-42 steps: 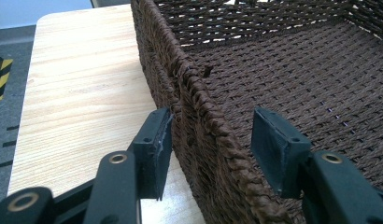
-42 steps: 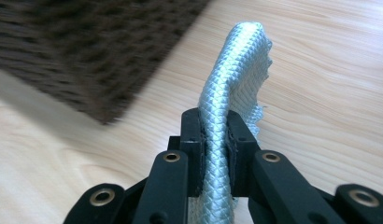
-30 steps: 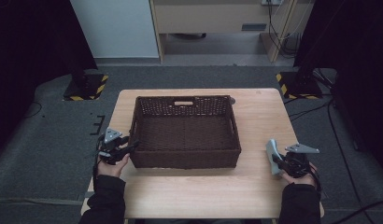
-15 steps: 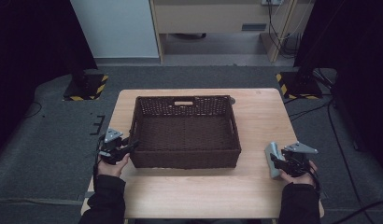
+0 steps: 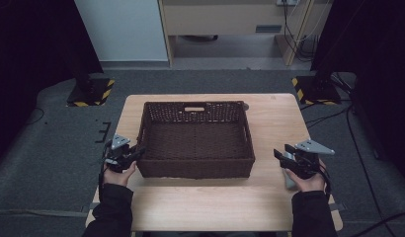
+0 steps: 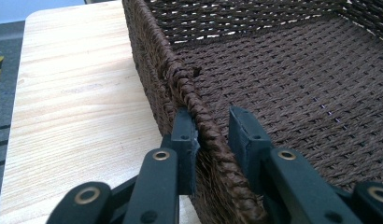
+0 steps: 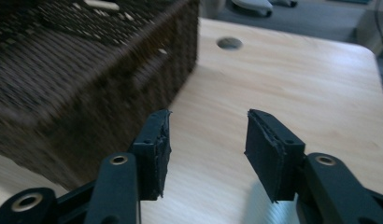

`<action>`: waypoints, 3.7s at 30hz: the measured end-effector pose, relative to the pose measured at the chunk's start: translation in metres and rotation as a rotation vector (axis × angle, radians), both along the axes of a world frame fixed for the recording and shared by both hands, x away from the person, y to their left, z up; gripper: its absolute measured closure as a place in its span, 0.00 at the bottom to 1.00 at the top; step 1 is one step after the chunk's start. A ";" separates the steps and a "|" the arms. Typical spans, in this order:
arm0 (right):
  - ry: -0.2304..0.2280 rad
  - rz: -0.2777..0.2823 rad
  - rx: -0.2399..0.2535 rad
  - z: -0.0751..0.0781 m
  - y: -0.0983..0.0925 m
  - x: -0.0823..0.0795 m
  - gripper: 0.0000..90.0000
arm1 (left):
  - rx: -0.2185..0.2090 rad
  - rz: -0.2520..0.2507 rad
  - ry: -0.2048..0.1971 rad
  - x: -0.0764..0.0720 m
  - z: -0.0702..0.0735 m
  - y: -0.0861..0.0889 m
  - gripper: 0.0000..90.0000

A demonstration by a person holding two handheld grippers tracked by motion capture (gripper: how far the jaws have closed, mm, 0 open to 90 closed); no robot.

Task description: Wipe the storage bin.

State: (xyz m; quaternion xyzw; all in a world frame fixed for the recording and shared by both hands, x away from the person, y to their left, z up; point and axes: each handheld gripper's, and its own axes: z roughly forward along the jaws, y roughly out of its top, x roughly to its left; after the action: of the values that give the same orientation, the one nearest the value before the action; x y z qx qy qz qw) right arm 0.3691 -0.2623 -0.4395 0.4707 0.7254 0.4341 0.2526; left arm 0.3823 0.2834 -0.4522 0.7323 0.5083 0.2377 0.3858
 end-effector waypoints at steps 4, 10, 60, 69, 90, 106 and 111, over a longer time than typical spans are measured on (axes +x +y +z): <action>0.003 0.042 0.021 0.004 0.014 0.009 0.59 | -0.003 0.000 -0.004 0.001 0.000 0.000 0.81; -0.004 0.071 0.061 0.009 0.033 0.023 0.63 | -0.011 0.009 -0.005 0.004 -0.001 0.000 0.82; 0.064 0.117 -0.017 -0.001 0.077 0.029 0.68 | -0.029 0.054 -0.077 -0.005 0.008 0.004 0.79; 0.006 0.086 -0.017 0.003 0.076 0.034 0.61 | -0.024 0.068 -0.074 0.003 0.008 0.007 0.90; 0.045 0.112 -0.011 0.003 0.074 0.019 0.70 | -0.023 0.062 -0.116 -0.011 0.016 0.007 0.76; 0.013 0.055 0.004 -0.004 0.071 0.041 0.67 | -0.003 0.088 -0.106 0.003 0.012 0.007 0.91; 0.020 0.065 -0.016 -0.003 0.073 0.036 0.70 | -0.018 0.105 -0.108 -0.001 0.015 0.009 0.76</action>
State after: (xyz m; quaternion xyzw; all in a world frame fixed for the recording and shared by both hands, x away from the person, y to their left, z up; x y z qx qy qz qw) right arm 0.4055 -0.1894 -0.4421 0.4492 0.7462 0.4316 0.2349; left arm 0.3811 0.2925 -0.4374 0.6870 0.5267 0.2922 0.4064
